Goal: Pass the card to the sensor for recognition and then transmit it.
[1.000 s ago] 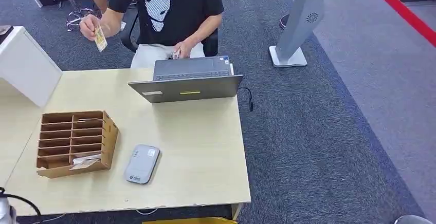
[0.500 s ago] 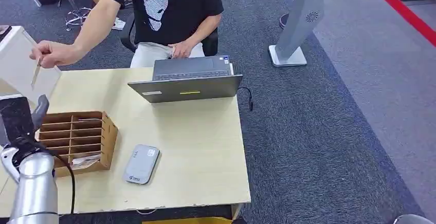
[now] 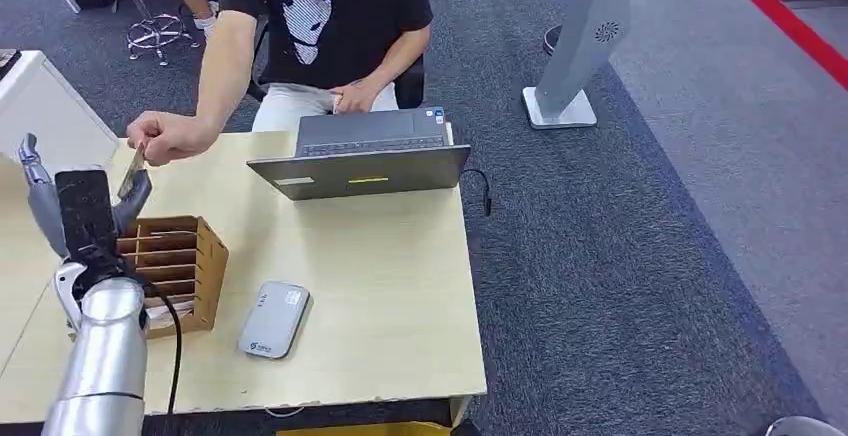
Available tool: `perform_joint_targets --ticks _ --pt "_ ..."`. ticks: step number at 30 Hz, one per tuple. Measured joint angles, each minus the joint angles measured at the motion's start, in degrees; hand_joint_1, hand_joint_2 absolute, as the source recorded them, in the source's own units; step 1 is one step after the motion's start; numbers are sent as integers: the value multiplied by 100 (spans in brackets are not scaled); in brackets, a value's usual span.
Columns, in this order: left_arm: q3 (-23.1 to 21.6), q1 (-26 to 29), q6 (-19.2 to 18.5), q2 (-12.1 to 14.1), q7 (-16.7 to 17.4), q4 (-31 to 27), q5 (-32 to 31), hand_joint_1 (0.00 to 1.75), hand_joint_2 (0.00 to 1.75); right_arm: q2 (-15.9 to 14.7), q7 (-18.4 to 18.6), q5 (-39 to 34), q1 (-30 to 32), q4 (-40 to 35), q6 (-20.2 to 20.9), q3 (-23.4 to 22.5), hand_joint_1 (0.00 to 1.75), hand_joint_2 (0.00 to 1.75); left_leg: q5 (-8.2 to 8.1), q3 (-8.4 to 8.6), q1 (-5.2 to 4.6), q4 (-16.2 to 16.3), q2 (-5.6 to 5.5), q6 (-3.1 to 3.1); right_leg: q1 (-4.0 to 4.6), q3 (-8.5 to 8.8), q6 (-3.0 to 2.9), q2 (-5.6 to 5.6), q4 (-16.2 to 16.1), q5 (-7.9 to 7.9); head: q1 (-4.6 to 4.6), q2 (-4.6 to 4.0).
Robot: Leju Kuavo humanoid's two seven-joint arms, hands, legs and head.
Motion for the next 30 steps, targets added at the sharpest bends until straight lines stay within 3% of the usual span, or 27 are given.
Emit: perform_joint_targets --ticks 1,10,30 --pt "-43 0 -22 -2 2 -2 15 175 175 4 -15 -11 -1 13 0 0 0 175 0 0 0 0 0 0 0 0 0 0 1 0 0 -2" --pt "-273 7 75 -4 31 -114 20 175 175 4 -52 -77 0 92 0 7 0 175 0 -3 0 0 1 0 0 -1 -1 0 1 1 2 0" --pt "-280 78 252 -24 31 -238 208 175 175 7 -46 -83 -6 181 0 15 0 175 0 -7 0 0 -1 0 0 -3 -1 0 1 1 2 0"
